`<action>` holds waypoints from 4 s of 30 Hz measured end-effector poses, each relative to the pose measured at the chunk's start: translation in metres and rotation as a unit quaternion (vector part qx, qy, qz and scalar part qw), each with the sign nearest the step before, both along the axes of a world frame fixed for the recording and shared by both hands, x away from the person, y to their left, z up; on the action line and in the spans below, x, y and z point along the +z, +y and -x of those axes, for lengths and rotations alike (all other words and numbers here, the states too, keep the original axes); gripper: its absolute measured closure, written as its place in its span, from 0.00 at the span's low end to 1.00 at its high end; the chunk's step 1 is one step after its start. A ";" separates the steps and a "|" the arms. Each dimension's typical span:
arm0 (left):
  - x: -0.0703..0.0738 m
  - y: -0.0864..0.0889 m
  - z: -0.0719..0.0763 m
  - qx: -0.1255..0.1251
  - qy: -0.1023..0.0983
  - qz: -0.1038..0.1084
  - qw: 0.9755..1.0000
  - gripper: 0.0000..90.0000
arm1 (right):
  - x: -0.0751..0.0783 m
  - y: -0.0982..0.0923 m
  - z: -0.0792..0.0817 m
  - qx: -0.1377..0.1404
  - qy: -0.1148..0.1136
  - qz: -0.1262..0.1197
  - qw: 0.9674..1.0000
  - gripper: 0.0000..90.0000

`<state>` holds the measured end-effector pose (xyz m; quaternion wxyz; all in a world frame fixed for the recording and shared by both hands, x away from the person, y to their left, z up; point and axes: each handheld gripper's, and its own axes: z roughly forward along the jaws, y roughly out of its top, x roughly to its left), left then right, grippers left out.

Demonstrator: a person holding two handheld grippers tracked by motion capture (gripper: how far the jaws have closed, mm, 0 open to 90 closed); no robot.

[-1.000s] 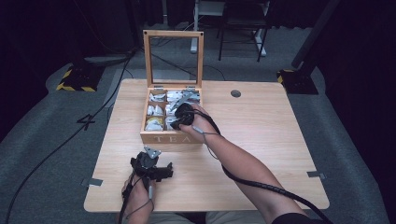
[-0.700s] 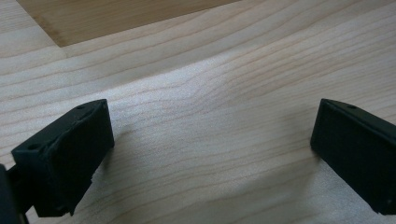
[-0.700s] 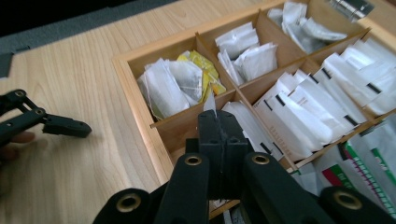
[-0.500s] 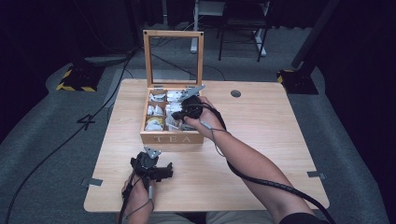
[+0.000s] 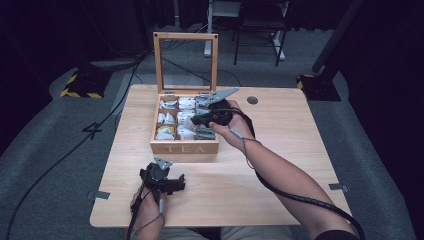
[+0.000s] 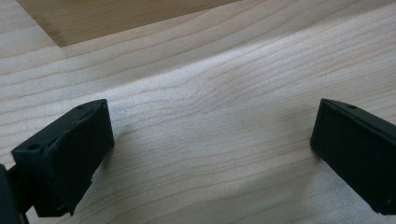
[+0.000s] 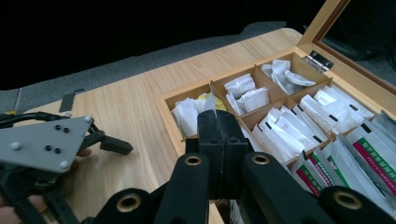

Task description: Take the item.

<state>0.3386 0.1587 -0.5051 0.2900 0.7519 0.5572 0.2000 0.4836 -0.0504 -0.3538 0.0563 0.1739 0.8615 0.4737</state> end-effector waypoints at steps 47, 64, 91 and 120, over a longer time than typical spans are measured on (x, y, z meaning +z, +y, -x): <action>0.000 0.000 0.000 0.001 -0.001 0.001 1.000 0.00 | 0.027 -0.216 0.030 -0.141 -0.016 -0.022 0.990 1.00; 0.000 0.000 0.000 0.001 -0.001 0.001 1.000 0.00 | -0.013 -0.275 0.029 -0.205 0.024 0.004 0.978 1.00; 0.000 0.000 0.000 0.001 -0.001 0.001 1.000 0.00 | -0.093 -0.288 0.025 -0.234 0.110 0.033 0.965 1.00; 0.000 0.000 0.000 0.001 -0.001 0.001 1.000 0.00 | -0.097 -0.300 0.026 -0.280 0.070 0.013 0.957 0.52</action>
